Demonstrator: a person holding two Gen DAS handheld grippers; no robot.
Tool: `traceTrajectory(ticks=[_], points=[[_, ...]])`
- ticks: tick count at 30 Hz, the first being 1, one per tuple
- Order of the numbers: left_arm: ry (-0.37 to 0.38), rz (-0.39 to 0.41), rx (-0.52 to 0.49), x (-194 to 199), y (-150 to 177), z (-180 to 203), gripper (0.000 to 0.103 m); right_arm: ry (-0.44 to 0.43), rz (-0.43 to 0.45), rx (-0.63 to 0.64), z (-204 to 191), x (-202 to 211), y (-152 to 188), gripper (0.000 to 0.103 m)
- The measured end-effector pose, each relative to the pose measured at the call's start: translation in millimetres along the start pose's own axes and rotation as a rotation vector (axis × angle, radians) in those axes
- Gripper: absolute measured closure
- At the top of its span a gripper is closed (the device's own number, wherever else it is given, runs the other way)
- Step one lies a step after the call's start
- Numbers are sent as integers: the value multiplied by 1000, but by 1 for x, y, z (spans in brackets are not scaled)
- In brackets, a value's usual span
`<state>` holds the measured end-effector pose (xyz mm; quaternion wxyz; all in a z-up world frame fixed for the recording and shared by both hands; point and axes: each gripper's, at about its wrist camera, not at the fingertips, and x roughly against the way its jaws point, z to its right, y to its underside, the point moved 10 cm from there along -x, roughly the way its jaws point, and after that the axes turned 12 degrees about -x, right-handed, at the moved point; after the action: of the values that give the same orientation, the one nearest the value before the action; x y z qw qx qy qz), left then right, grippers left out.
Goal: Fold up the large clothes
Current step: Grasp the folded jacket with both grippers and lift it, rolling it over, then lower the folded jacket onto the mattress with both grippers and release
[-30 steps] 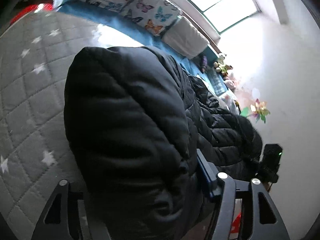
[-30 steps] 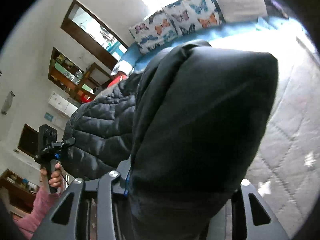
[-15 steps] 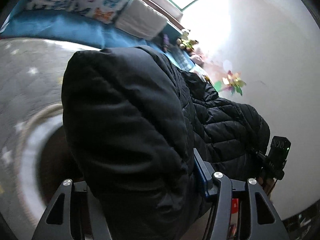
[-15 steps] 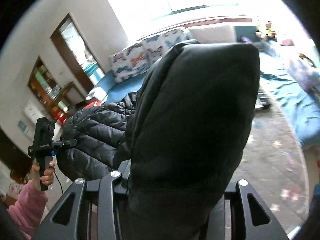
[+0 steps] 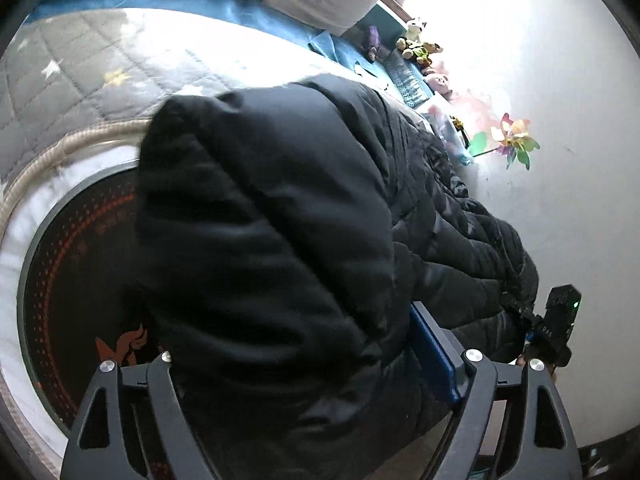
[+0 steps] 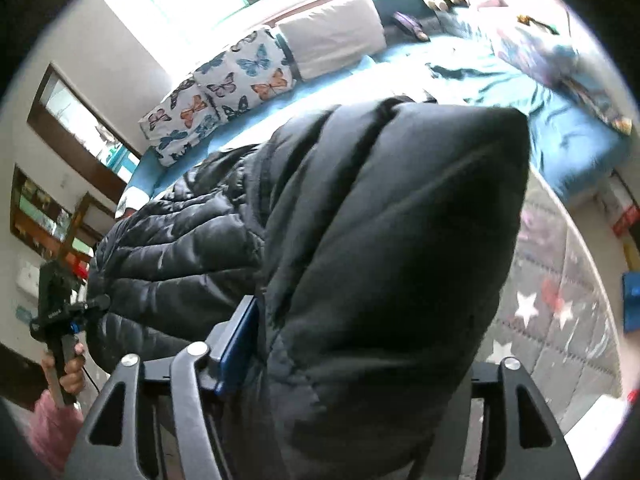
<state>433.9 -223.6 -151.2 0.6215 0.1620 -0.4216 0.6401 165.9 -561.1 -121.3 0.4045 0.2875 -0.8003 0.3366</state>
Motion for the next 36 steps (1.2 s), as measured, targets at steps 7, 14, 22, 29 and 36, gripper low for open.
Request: traceTrajectory(ticks=[7,14,22,29,36], points=[[-157,72,-68,54,-6,-5,13,111,46,30,11,31,1,32],[-394,141,-265,98,18,27,13,231,156,25,19,68,15,32],[-484,198,-390,129,73,65,12,221,272,143,-36,103,61,30],[-503,201,-418,144,122,87,12,248,345,265,-78,101,109,30],[-505,222,-458,152,154,103,12,236,358,298,-105,89,155,30]])
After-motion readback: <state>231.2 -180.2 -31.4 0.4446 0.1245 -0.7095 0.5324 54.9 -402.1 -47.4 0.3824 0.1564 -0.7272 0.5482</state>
